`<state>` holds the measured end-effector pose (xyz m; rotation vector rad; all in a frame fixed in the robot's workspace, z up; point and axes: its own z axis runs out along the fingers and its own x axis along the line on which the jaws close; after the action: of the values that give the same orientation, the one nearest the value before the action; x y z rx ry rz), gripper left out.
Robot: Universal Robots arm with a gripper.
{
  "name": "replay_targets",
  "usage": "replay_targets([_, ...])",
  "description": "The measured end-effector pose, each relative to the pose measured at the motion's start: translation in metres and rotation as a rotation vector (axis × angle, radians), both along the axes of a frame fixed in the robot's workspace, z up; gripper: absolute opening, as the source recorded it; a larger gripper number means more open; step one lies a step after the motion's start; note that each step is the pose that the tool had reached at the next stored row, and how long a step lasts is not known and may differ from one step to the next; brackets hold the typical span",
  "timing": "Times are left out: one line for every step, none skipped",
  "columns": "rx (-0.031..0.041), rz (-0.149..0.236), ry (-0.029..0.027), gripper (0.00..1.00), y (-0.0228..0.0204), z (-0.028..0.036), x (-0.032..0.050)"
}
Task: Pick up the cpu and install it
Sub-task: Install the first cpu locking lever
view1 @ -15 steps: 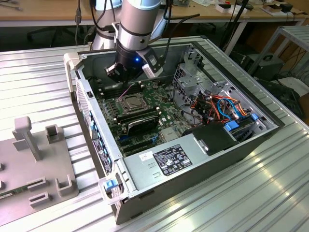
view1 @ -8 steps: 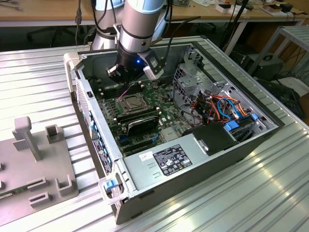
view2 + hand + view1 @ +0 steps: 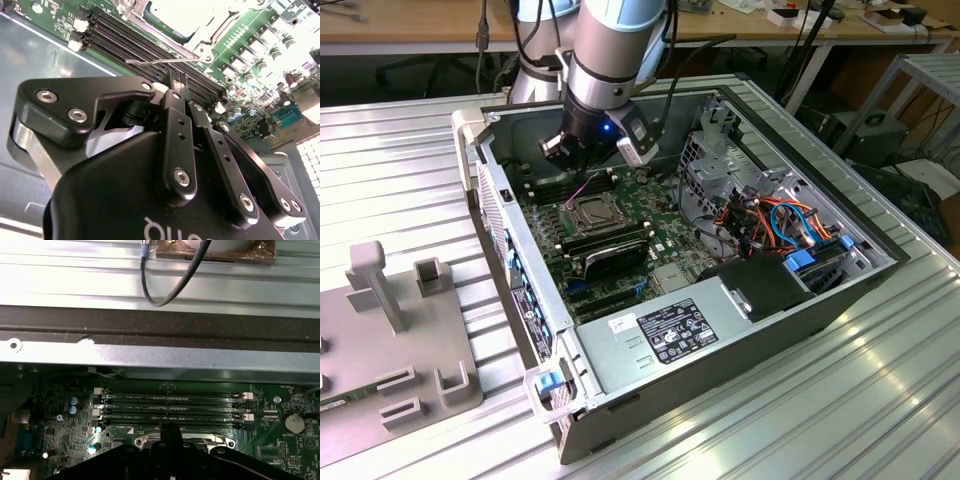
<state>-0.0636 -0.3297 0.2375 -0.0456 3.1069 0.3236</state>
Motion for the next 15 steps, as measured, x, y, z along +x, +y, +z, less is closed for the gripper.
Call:
replay_targets([0.0002,0.000,-0.0001,0.11,0.0000,-0.0007,0.0010])
replay_targets([0.0005,0.000,-0.0001,0.11,0.0000,-0.0013,0.0016])
replay_targets([0.0009,0.000,-0.0001,0.11,0.0000,-0.0017,0.0022])
replay_targets([0.0021,0.000,0.0000,0.11,0.0000,-0.0020,0.0027])
replay_targets([0.0046,0.000,0.0000,0.11,0.0000,-0.0024,0.0032])
replay_targets([0.0060,0.000,-0.0001,0.11,0.0000,-0.0027,0.0037])
replay_targets([0.0061,0.000,0.0000,0.11,0.0000,-0.0027,0.0037])
replay_targets([0.0061,0.000,0.0001,0.11,0.0000,-0.0027,0.0037])
replay_targets([0.0062,0.000,0.0000,0.11,0.0000,-0.0028,0.0037])
replay_targets([0.0062,0.000,0.0000,0.11,0.0000,-0.0028,0.0038])
replay_targets([0.0062,0.000,0.0000,0.11,0.0000,-0.0028,0.0039])
replay_targets([0.0066,0.000,-0.0002,0.11,0.0001,-0.0033,0.0044])
replay_targets([0.0067,0.000,-0.0003,0.11,0.0001,-0.0039,0.0048])
replay_targets([0.0064,0.000,-0.0001,0.11,0.0000,-0.0045,0.0054])
replay_targets([0.0064,0.000,0.0000,0.11,0.0001,-0.0052,0.0061])
